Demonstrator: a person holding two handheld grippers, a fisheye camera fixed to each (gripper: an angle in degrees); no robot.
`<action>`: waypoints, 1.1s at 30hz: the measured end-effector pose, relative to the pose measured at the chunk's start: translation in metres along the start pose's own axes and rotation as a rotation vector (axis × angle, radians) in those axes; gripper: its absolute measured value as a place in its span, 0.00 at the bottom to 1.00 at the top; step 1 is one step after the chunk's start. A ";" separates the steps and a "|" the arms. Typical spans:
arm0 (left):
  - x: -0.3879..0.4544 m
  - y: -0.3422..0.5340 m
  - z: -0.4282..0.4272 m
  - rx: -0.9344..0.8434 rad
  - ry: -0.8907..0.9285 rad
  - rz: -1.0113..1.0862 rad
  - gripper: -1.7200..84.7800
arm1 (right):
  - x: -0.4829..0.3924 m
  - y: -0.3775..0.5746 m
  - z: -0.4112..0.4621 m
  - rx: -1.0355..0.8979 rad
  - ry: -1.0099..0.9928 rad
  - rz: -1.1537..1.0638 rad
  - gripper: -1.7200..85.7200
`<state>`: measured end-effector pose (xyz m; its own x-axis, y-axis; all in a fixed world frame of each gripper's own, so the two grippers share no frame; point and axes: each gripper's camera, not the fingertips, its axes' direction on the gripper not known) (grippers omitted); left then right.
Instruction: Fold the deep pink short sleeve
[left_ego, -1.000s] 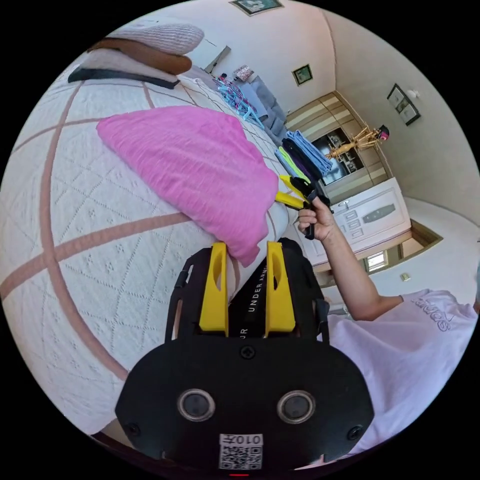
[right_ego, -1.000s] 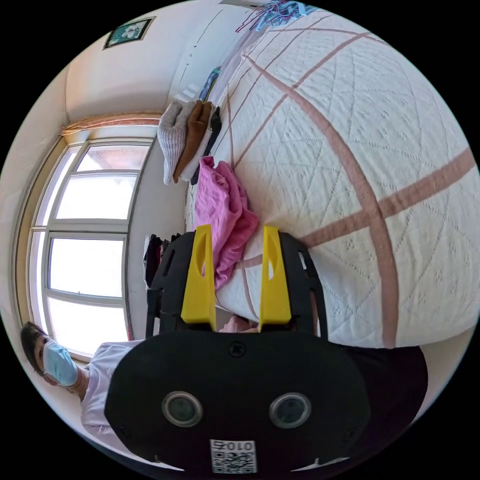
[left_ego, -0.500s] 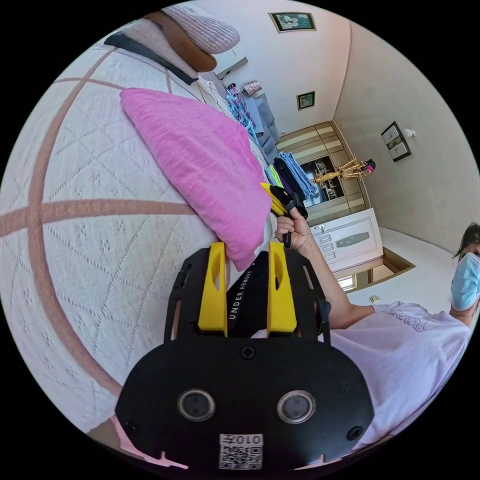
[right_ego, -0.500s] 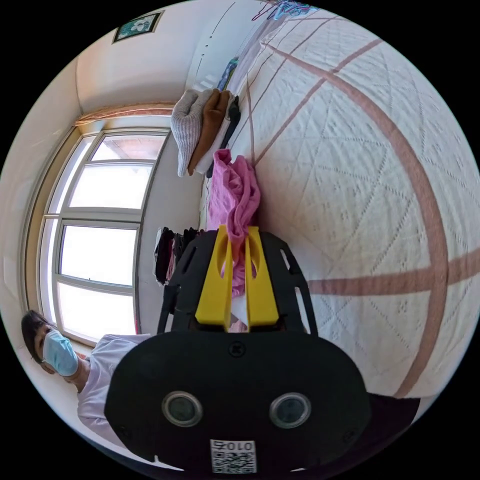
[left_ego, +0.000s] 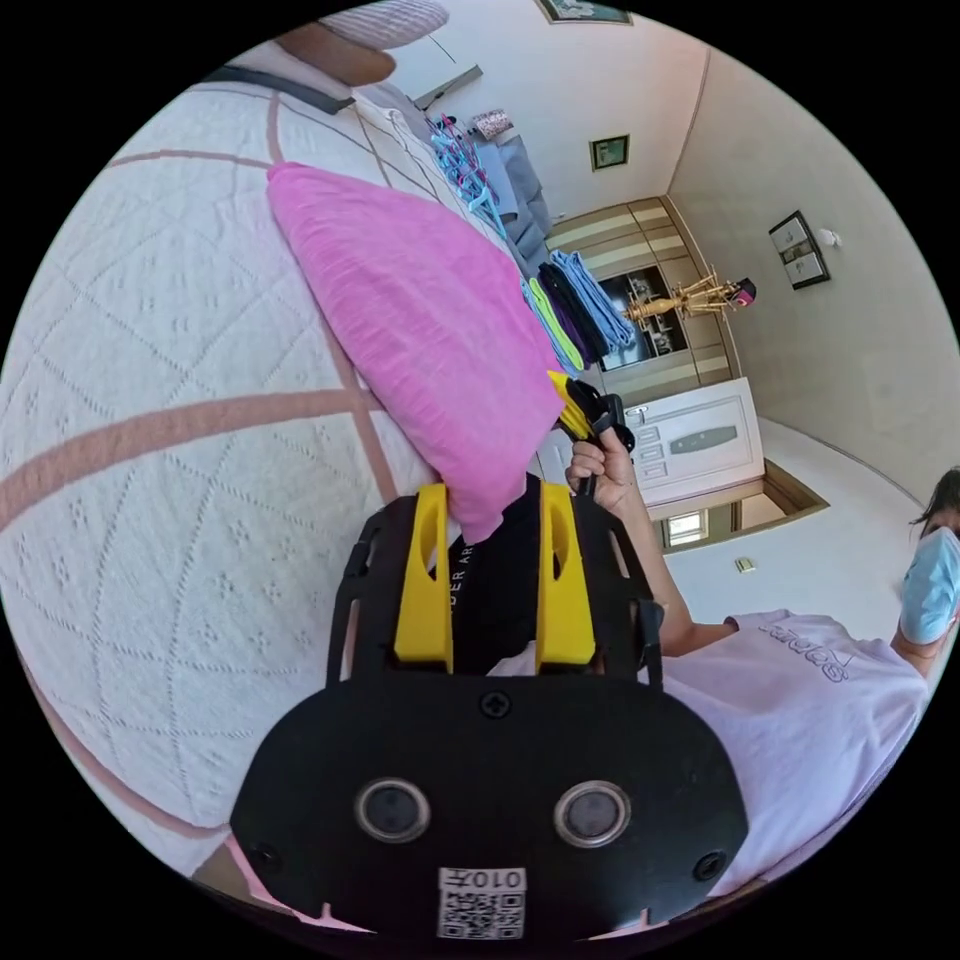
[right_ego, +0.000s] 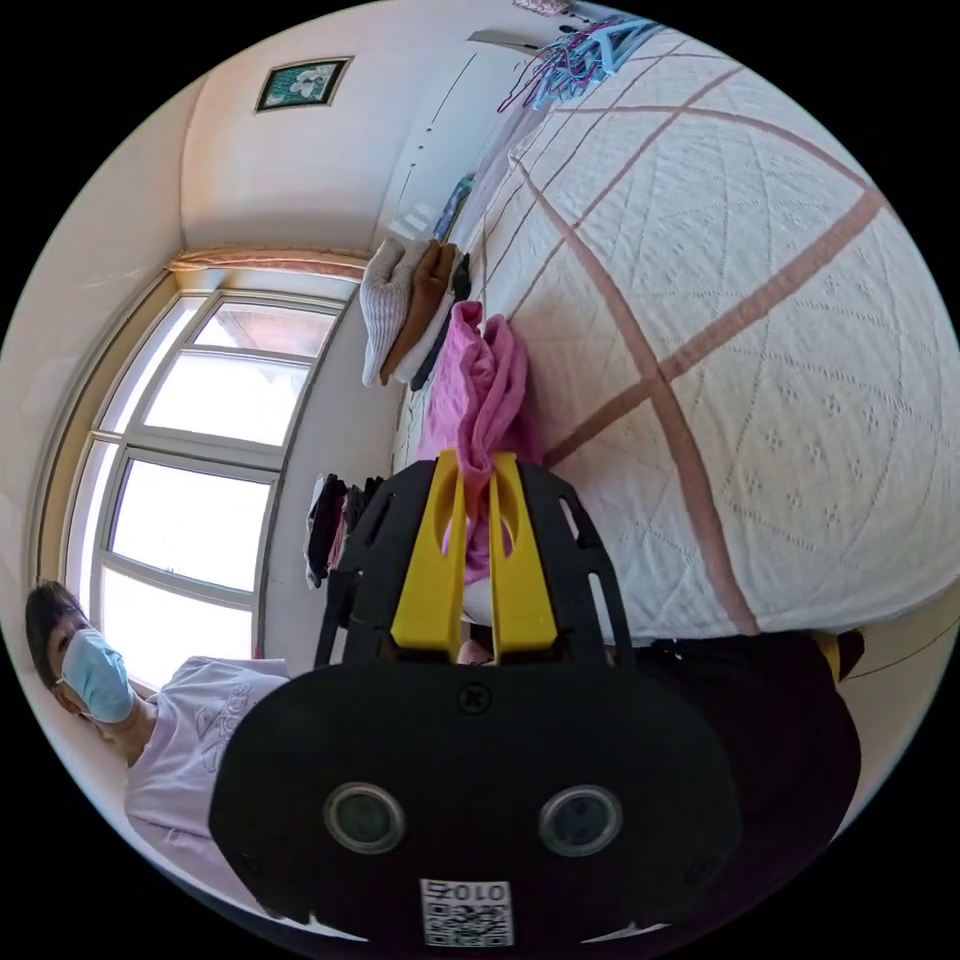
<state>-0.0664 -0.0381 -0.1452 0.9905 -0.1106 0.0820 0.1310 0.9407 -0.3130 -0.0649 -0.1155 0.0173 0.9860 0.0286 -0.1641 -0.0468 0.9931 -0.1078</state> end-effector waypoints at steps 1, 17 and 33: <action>0.001 -0.001 0.001 0.009 0.000 -0.003 0.18 | -0.002 -0.001 -0.001 -0.010 -0.005 -0.007 0.08; 0.002 -0.014 0.041 0.049 -0.002 -0.073 0.17 | -0.014 -0.009 -0.001 -0.155 0.044 -0.053 0.11; 0.035 0.003 0.042 0.065 0.135 0.051 0.13 | -0.073 0.021 -0.023 -0.209 -0.041 -0.212 0.08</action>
<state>-0.0328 -0.0259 -0.1034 0.9931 -0.1004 -0.0614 0.0819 0.9645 -0.2512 -0.1418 -0.0992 0.0050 0.9828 -0.1678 -0.0774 0.1328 0.9326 -0.3355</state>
